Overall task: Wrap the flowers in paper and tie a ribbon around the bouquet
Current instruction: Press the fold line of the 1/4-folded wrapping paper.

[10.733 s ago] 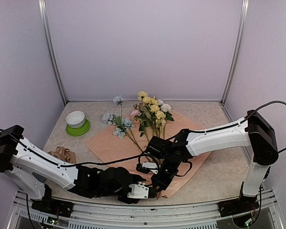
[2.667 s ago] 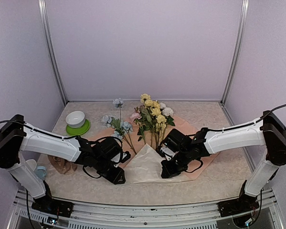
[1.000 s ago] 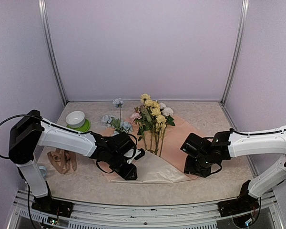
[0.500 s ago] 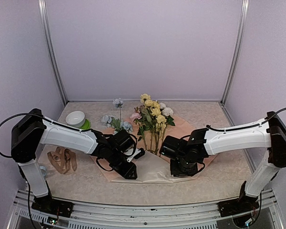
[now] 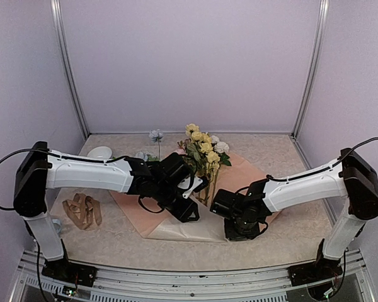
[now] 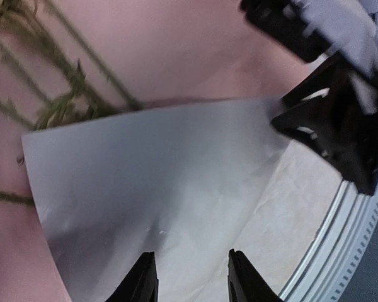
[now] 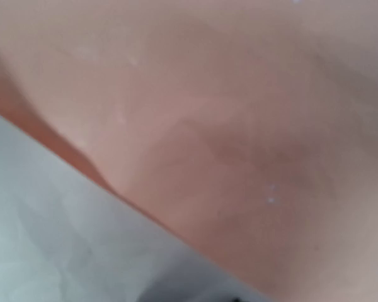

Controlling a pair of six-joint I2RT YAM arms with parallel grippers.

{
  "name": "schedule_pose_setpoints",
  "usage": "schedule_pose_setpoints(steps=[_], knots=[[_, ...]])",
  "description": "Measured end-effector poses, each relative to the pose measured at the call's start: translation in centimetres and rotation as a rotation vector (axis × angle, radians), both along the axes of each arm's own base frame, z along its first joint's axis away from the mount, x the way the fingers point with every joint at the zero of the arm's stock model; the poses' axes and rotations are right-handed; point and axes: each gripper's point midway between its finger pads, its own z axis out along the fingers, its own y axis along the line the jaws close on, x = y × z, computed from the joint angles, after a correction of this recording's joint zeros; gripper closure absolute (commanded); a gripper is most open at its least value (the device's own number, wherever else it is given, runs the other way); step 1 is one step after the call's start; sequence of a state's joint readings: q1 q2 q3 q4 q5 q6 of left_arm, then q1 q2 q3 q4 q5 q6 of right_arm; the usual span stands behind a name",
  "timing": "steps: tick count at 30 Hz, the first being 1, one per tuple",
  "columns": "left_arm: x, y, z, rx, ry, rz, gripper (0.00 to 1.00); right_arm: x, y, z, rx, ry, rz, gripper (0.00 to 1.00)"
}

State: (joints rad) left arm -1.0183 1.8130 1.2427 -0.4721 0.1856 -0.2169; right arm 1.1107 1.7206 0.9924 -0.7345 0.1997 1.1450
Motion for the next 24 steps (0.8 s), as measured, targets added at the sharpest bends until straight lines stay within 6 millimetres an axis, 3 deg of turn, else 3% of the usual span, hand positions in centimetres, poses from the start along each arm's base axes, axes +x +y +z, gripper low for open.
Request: schedule_pose_setpoints(steps=[2, 4, 6, 8, 12, 15, 20, 24], knots=[[0.4, -2.3, 2.4, -0.059, -0.035, -0.02, 0.62, -0.1, -0.1, 0.0, 0.02, -0.006, -0.002, 0.71], [1.2, -4.0, 3.4, -0.083, -0.049, -0.024, 0.63, -0.1, 0.0, 0.0, 0.044, -0.012, -0.002, 0.7], [2.1, -5.1, 2.4, -0.066, -0.042, -0.019, 0.63, -0.2, 0.1, 0.0, 0.057, -0.014, -0.002, 0.7], [2.4, -5.1, 0.0, -0.012, -0.011, -0.015, 0.63, -0.2, 0.1, 0.1, 0.06, -0.014, -0.003, 0.7], [1.6, -3.2, -5.4, 0.136, 0.077, -0.012, 0.64, -0.2, 0.1, 0.1, 0.062, -0.012, -0.018, 0.68], [1.6, -3.4, -4.9, 0.129, 0.087, -0.021, 0.64, -0.5, -0.4, 0.2, 0.043, 0.004, -0.039, 0.62], [1.1, -3.3, -5.3, 0.136, 0.108, -0.036, 0.64, -0.9, -2.0, 2.0, 0.029, -0.005, -0.121, 0.32], [1.0, -3.3, -5.3, 0.131, 0.115, -0.048, 0.65, -1.3, -3.1, 3.8, 0.122, -0.019, -0.203, 0.35]])
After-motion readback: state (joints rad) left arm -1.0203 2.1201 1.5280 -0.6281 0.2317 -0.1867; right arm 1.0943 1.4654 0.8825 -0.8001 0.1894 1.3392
